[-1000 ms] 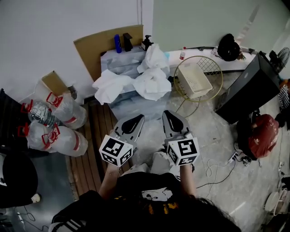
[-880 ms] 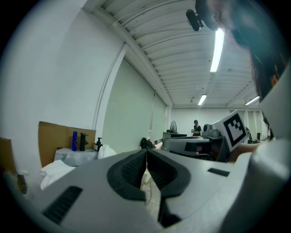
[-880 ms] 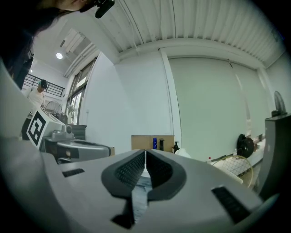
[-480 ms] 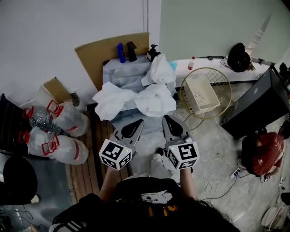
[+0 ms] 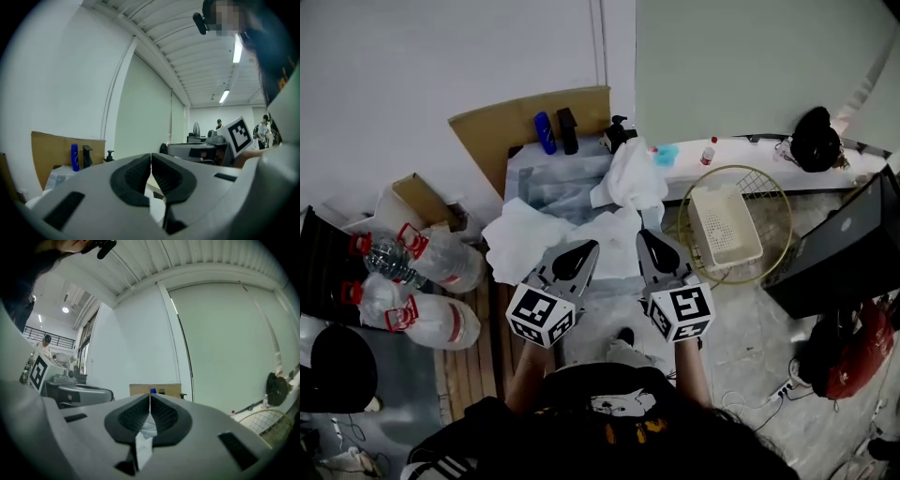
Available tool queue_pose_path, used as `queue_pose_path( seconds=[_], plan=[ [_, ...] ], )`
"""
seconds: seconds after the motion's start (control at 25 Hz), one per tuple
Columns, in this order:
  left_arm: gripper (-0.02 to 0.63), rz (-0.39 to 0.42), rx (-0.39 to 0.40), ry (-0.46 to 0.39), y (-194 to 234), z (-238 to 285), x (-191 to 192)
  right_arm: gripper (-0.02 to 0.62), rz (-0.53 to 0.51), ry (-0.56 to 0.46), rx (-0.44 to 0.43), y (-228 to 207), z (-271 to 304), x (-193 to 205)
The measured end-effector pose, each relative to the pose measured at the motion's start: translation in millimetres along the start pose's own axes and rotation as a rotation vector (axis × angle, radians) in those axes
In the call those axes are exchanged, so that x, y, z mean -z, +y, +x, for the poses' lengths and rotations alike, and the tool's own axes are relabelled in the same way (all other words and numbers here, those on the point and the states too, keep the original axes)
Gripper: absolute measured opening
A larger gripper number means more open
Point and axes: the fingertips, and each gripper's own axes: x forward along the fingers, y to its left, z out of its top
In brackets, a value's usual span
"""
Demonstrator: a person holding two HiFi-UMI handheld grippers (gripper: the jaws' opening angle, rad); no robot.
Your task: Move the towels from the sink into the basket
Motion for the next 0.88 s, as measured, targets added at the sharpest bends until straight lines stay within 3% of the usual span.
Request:
queue_pose_path(
  seconds=[0.52, 0.88],
  plan=[
    [0.008, -0.021, -0.065, 0.082, 25, 53, 7, 0.011, 0.069, 0.05, -0.022, -51, 35, 22],
    [0.008, -0.014, -0.001, 0.112, 55, 78, 21, 0.011, 0.045, 0.089, 0.038, -59, 63, 33]
  ],
)
